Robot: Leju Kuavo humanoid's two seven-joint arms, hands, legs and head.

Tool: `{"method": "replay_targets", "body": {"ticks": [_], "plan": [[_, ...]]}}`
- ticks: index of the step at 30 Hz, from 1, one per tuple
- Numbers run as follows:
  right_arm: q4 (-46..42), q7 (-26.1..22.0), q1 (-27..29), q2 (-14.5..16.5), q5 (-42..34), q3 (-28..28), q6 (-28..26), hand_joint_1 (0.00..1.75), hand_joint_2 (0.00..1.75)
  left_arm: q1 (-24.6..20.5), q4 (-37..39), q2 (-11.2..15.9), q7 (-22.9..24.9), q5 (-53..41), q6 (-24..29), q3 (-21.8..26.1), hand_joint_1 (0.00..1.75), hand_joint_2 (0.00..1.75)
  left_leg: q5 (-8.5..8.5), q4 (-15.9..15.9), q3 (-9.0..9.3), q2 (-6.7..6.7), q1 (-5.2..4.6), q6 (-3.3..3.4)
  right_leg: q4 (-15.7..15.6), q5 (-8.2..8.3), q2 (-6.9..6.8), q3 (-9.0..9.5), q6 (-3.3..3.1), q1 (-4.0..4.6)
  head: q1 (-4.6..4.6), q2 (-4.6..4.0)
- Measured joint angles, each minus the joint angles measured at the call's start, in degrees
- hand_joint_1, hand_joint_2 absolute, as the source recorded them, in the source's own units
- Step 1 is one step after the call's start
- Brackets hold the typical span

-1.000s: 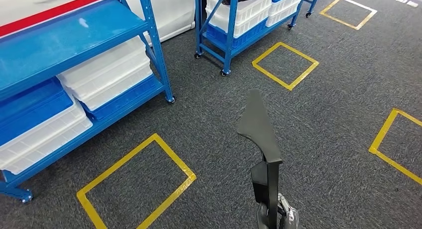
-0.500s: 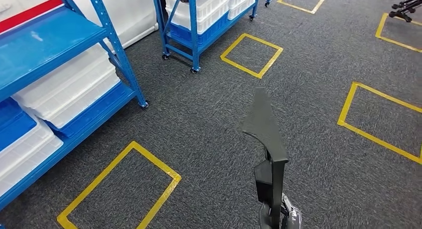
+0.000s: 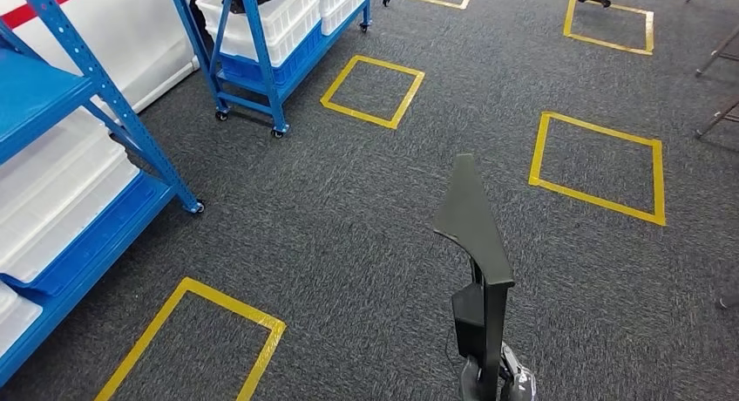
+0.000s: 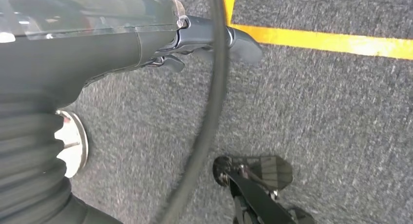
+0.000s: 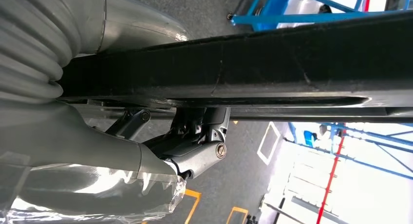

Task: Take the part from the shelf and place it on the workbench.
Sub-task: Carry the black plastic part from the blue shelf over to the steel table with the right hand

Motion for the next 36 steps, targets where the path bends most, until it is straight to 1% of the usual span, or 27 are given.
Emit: {"method": "replay_targets", "body": {"ticks": [1,2,3,5,7,8,9,10,12,14,16,17,19,20,21,22,23,24,25,27,29,31,32,33,34,35,36], "plan": [[-0.09,-0.02,0.19,0.07,0.08,-0.10,0.05,1.75,1.75,-0.09,0.00,-0.07,0.02,-0.10,0.06,-0.01,0.00,1.75,0.22,-0.18,0.07,0.74,0.03,0.39,-0.03,0.13,0.38,-0.19,0.35,-0.11,-0.01,0.00],[-0.18,-0.03,0.35,0.13,0.15,-0.19,0.08,1.75,1.75,-0.17,0.00,-0.14,0.01,-0.16,0.10,-0.01,0.00,1.75,0.46,-0.48,0.19,1.46,0.10,0.84,0.37,-0.14,-0.29,-0.50,0.63,-0.06,0.01,0.00],[-0.26,-0.04,0.44,0.16,0.22,-0.25,0.11,1.75,1.75,-0.21,0.00,-0.21,0.00,-0.18,0.14,-0.01,0.00,1.75,0.71,-0.82,0.28,2.27,0.17,1.25,1.72,-1.07,-1.70,-1.21,0.87,0.01,0.01,0.00],[-0.37,-0.06,0.42,0.20,0.28,-0.32,0.15,1.75,1.75,-0.12,0.00,-0.27,0.00,-0.20,0.17,-0.01,0.00,1.75,0.90,-1.16,0.32,3.99,0.03,1.71,7.71,-4.57,-5.37,-4.11,1.33,0.00,0.01,0.00],[-0.41,-0.06,0.42,0.20,0.30,-0.41,0.37,1.75,1.75,0.01,0.00,-0.25,0.02,-0.21,0.19,0.01,0.00,1.75,0.82,-1.14,0.26,5.87,-0.20,1.84,14.08,-7.20,-6.81,-7.18,1.76,-0.30,0.01,0.00],[-0.41,-0.06,0.47,0.20,0.31,-0.49,0.57,1.75,1.75,0.01,0.00,-0.24,0.04,-0.23,0.19,0.01,0.00,1.75,0.74,-1.13,0.27,6.74,-0.26,1.83,14.91,-7.03,-7.06,-7.51,1.89,-0.44,0.01,0.00],[-0.41,-0.07,0.52,0.21,0.33,-0.59,0.78,1.75,1.75,-0.04,0.00,-0.24,0.06,-0.25,0.19,0.01,0.00,1.75,0.64,-1.12,0.35,7.55,-0.29,1.79,13.62,-5.88,-7.33,-6.70,1.93,-0.54,0.01,0.00],[-0.41,-0.08,0.56,0.22,0.35,-0.67,0.93,1.75,1.75,-0.11,0.00,-0.24,0.08,-0.28,0.19,0.01,0.00,1.75,0.50,-1.12,0.51,8.26,-0.31,1.69,10.45,-4.08,-7.88,-4.86,1.88,-0.57,0.01,0.00],[-0.48,-0.12,0.54,0.26,0.40,-0.80,1.04,1.75,1.75,-0.19,0.00,-0.27,0.10,-0.33,0.18,0.00,0.00,1.75,0.11,-1.08,0.93,9.49,-0.47,1.28,2.88,-1.42,-10.43,-0.66,1.40,-0.16,0.00,0.00],[-0.61,-0.20,0.53,0.40,0.43,-0.93,1.07,1.75,1.75,-0.22,0.00,-0.31,0.14,-0.38,0.18,-0.01,0.00,1.75,-0.26,-1.11,1.29,10.60,-0.69,0.71,-0.49,-1.01,-11.82,1.05,0.66,0.45,-0.01,0.00],[-0.72,-0.27,0.69,0.60,0.44,-1.08,1.08,1.75,1.75,-0.39,0.00,-0.36,0.16,-0.48,0.18,-0.01,0.00,1.75,-0.52,-1.34,1.80,11.72,-0.75,0.13,-0.91,-0.93,-10.54,1.12,-0.03,0.54,-0.01,0.00],[-0.77,-0.28,0.81,0.71,0.44,-1.15,1.08,1.75,1.75,-0.52,0.00,-0.37,0.15,-0.53,0.18,-0.01,0.00,1.75,-0.95,-1.09,1.95,11.21,-0.66,-0.17,-1.28,-0.77,-9.86,1.30,-0.37,0.40,-0.01,0.00],[-0.86,-0.30,0.86,0.97,0.44,-1.22,1.11,1.75,1.75,-0.65,0.00,-0.40,0.13,-0.57,0.18,-0.01,0.00,1.75,-3.33,2.31,0.71,8.26,-0.47,-0.58,-1.96,-0.40,-8.65,1.70,-1.09,0.01,-0.01,0.00],[-0.88,-0.30,0.83,1.09,0.44,-1.25,1.18,1.75,1.75,-0.59,0.00,-0.40,0.14,-0.57,0.18,-0.01,0.00,1.75,-5.14,5.71,-0.85,6.45,-0.37,-0.68,-2.05,-0.34,-8.04,1.75,-1.31,0.01,-0.01,0.00],[-0.87,-0.30,0.78,1.16,0.44,-1.28,1.30,1.75,1.75,-0.45,0.01,-0.40,0.15,-0.58,0.18,-0.01,0.00,1.75,-6.81,9.66,-2.80,5.47,-0.35,-0.76,-2.03,-0.33,-7.29,1.75,-1.46,0.03,-0.01,0.00],[-0.87,-0.30,0.79,1.21,0.44,-1.34,1.50,1.75,1.75,-0.29,0.01,-0.40,0.17,-0.58,0.18,-0.01,0.00,1.75,-7.73,12.94,-4.54,5.06,-0.34,-0.85,-1.98,-0.34,-6.42,1.76,-1.51,0.06,-0.01,0.00],[-0.87,-0.31,0.83,1.24,0.44,-1.41,1.70,1.75,1.75,-0.14,0.01,-0.40,0.19,-0.60,0.18,-0.01,0.00,1.75,-7.55,14.57,-5.62,4.89,-0.32,-0.93,-1.88,-0.37,-5.49,1.78,-1.52,0.09,-0.01,0.00],[-0.87,-0.31,0.86,1.27,0.46,-1.50,1.87,1.75,1.75,-0.08,0.01,-0.40,0.18,-0.62,0.19,-0.01,0.00,1.75,-6.22,14.10,-5.79,4.78,-0.29,-0.98,-1.71,-0.42,-4.55,1.81,-1.47,0.07,-0.02,0.00],[-0.87,-0.32,0.88,1.35,0.48,-1.60,2.01,1.75,1.75,-0.09,0.00,-0.40,0.17,-0.65,0.19,-0.01,0.00,1.75,-4.03,11.55,-5.01,4.45,-0.21,-1.01,-1.48,-0.53,-3.67,1.84,-1.35,0.01,-0.02,0.00],[-0.87,-0.37,0.85,1.58,0.51,-1.80,2.28,1.75,1.75,-0.11,0.01,-0.39,0.16,-0.73,0.21,-0.01,0.00,1.75,-0.26,4.52,-2.49,1.89,0.15,-1.00,-0.70,-0.90,-2.13,1.61,-0.89,-0.05,-0.01,0.00],[-0.88,-0.49,0.82,1.83,0.54,-1.93,2.63,1.75,1.75,-0.11,0.02,-0.40,0.18,-0.85,0.23,-0.01,0.00,1.75,0.61,0.96,-1.24,-0.15,0.34,-0.59,-0.11,-0.99,-0.72,0.97,-0.26,-0.04,-0.01,0.00],[-0.89,-0.62,0.94,1.99,0.57,-2.04,2.89,1.75,1.75,-0.21,0.02,-0.43,0.19,-1.08,0.27,-0.01,0.00,1.75,0.57,0.60,-1.13,0.60,0.17,0.17,-0.10,-0.67,0.60,0.41,0.41,-0.19,-0.01,0.00],[-0.89,-0.68,1.06,2.03,0.59,-2.09,2.97,1.75,1.75,-0.30,0.02,-0.46,0.19,-1.17,0.29,-0.01,0.00,1.75,0.76,0.38,-1.05,1.31,0.13,0.56,0.10,-0.76,0.28,0.20,0.67,-0.22,-0.01,0.00],[-0.89,-0.73,1.11,2.08,0.60,-2.15,3.04,1.75,1.75,-0.36,0.02,-0.50,0.18,-1.26,0.31,-0.01,0.00,1.75,0.96,0.15,-1.02,2.01,0.16,0.98,0.98,-1.37,-0.94,-0.26,0.90,-0.19,0.00,0.00],[-0.89,-0.79,1.08,2.11,0.62,-2.19,3.10,1.75,1.75,-0.37,0.02,-0.53,0.17,-1.29,0.32,-0.01,0.00,1.75,1.11,-0.07,-1.01,2.78,0.19,1.34,2.94,-2.63,-2.69,-1.19,1.11,-0.13,0.01,0.00],[-0.89,-0.84,1.02,2.13,0.65,-2.20,3.15,1.75,1.75,-0.31,0.02,-0.54,0.17,-1.29,0.34,-0.01,0.00,1.75,1.18,-0.16,-1.02,3.59,0.11,1.58,5.93,-4.40,-4.75,-2.58,1.29,-0.11,0.00,0.00],[-0.88,-0.87,0.94,2.15,0.66,-2.23,3.18,1.75,1.75,-0.20,0.02,-0.52,0.17,-1.29,0.35,-0.01,0.00,1.75,1.16,-0.19,-1.06,4.43,0.01,1.75,9.60,-6.27,-6.11,-4.38,1.48,-0.14,0.00,0.00]]}}
